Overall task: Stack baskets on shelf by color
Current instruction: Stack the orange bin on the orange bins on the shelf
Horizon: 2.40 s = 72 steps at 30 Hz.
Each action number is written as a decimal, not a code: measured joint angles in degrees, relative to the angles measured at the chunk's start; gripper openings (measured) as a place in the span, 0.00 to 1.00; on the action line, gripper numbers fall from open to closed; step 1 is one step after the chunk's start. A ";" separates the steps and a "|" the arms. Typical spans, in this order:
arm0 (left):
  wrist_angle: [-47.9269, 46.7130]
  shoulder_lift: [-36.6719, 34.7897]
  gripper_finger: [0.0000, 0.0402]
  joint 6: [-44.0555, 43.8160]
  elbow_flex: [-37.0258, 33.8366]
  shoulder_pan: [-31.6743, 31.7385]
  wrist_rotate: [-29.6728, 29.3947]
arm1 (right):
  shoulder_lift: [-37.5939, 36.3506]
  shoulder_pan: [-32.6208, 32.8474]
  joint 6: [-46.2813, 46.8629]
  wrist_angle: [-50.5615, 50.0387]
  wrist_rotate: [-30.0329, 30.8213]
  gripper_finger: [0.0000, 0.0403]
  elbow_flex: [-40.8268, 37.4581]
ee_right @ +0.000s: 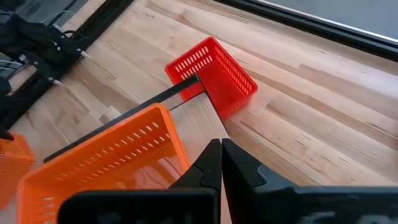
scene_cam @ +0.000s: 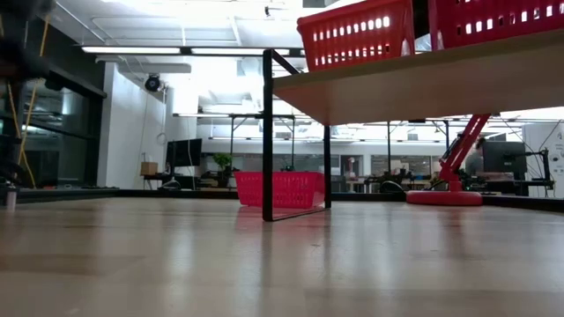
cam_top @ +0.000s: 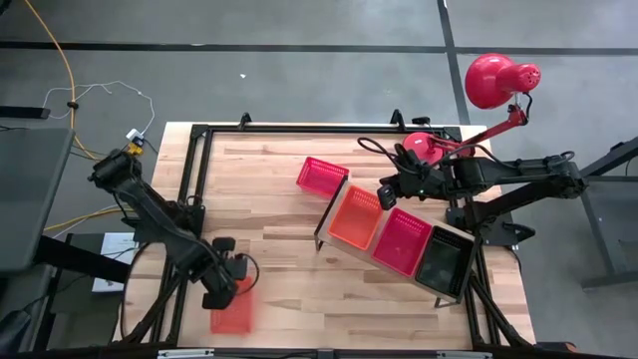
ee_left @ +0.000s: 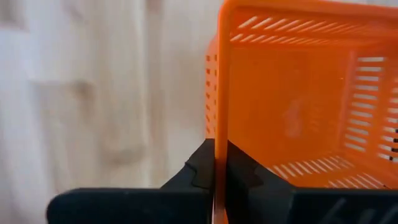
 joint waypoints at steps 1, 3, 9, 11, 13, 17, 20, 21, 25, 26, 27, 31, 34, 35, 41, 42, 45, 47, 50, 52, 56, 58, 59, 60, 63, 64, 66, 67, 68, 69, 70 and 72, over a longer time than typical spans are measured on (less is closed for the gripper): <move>-1.55 -1.12 0.01 1.00 1.29 0.86 -1.20 | -0.03 0.00 -0.28 0.35 -0.07 0.00 0.00; -4.78 -3.15 0.00 3.45 4.24 2.82 -3.89 | -0.48 0.00 -0.90 1.79 -0.22 0.00 0.00; -10.92 -7.48 0.00 12.41 15.42 10.42 -11.38 | -4.24 0.60 -6.11 9.87 -1.59 0.00 0.00; -11.54 -7.46 0.00 15.62 19.94 13.20 -13.04 | -5.76 1.03 -7.58 12.35 -1.21 0.00 0.00; -10.86 -7.40 0.00 18.24 24.54 15.98 -15.33 | -7.12 1.30 -8.26 13.83 -0.36 0.00 0.00; -6.79 -5.72 0.00 23.65 32.18 20.86 -21.61 | -9.09 1.94 -8.31 14.46 1.72 0.00 0.00; -1.53 -4.46 0.00 31.03 36.76 23.75 -24.17 | -9.78 1.99 -8.40 14.41 2.36 0.00 0.00; -0.39 -3.80 0.00 33.48 38.04 24.70 -24.60 | -9.84 1.99 -8.39 14.41 2.43 0.00 0.03; 6.31 -0.61 0.00 41.95 42.37 28.09 -25.08 | -10.03 1.99 -8.37 14.33 2.87 0.00 0.04; 8.02 0.29 0.00 44.25 43.33 28.82 -25.08 | -10.03 1.99 -8.36 14.33 2.93 0.00 0.04; 9.72 1.21 0.00 46.68 44.28 29.45 -25.10 | -10.01 1.99 -8.39 14.33 3.06 0.00 0.04; 14.69 5.63 0.00 57.53 47.47 31.71 -25.14 | -10.01 1.99 -8.25 14.35 3.29 0.00 0.04; 17.43 9.03 0.00 66.29 48.77 33.09 -25.12 | -10.01 1.99 -7.56 14.35 3.31 0.00 0.04; 17.62 9.87 0.00 69.11 48.80 33.52 -25.15 | -10.01 1.99 -7.40 14.35 3.33 0.00 0.04; 18.64 14.53 0.00 80.09 48.78 35.25 -27.05 | -9.99 1.99 -7.33 14.35 3.33 0.00 0.04; 18.61 14.92 0.00 80.69 48.78 35.34 -27.03 | -9.99 1.99 -7.34 14.35 3.33 0.00 0.04; 18.79 15.48 0.00 82.28 48.78 35.32 -26.20 | -9.99 1.99 -7.34 14.35 3.33 0.00 0.04; 18.94 15.65 0.00 83.43 48.78 35.31 -26.12 | -9.99 1.99 -7.34 14.33 3.35 0.00 0.04; 19.20 15.64 0.00 84.38 48.78 35.10 -26.10 | -9.99 1.99 -7.34 14.32 3.36 0.00 0.04; 19.19 15.64 0.00 85.69 48.78 35.04 -26.10 | -9.99 1.99 -7.34 14.30 3.38 0.00 0.04; 19.16 15.64 0.00 88.32 48.78 34.73 -26.18 | -9.99 1.99 -7.34 14.28 3.38 0.00 0.04; 19.04 15.64 0.00 88.98 48.78 34.66 -26.17 | -9.99 1.99 -7.34 14.26 3.53 0.00 0.04; 19.01 15.64 0.00 88.98 48.78 34.66 -26.17 | -9.99 1.99 -7.36 14.26 3.85 0.00 0.04; 19.03 15.64 0.00 88.98 48.78 34.67 -26.17 | -9.99 1.99 -7.34 14.26 3.88 0.00 0.04; 19.02 15.64 0.02 88.98 48.78 34.69 -26.19 | -9.99 1.99 -7.34 14.24 3.88 0.00 0.04; 19.02 15.64 0.03 88.98 48.78 34.73 -26.21 | -9.99 1.99 -7.34 14.24 3.88 0.00 0.04; 19.04 15.64 0.05 88.98 48.78 34.70 -26.26 | -9.99 1.99 -7.34 14.22 3.88 0.00 0.04; 19.02 15.64 0.06 88.98 48.78 34.69 -26.23 | -9.99 1.99 -7.34 14.22 3.88 0.00 0.04; 19.02 15.64 0.08 88.98 48.78 34.69 -26.21 | -9.99 1.99 -7.34 14.22 3.88 0.00 0.04; 19.04 15.64 0.09 88.98 48.78 34.69 -26.12 | -9.99 1.99 -7.34 14.22 3.86 0.00 0.04; 19.04 15.64 0.10 88.98 48.78 34.69 -25.95 | -9.99 1.99 -7.34 14.22 3.86 0.00 0.04; 19.02 15.64 0.14 88.97 48.78 34.69 -25.33 | -9.99 1.99 -7.34 14.22 3.86 0.00 0.04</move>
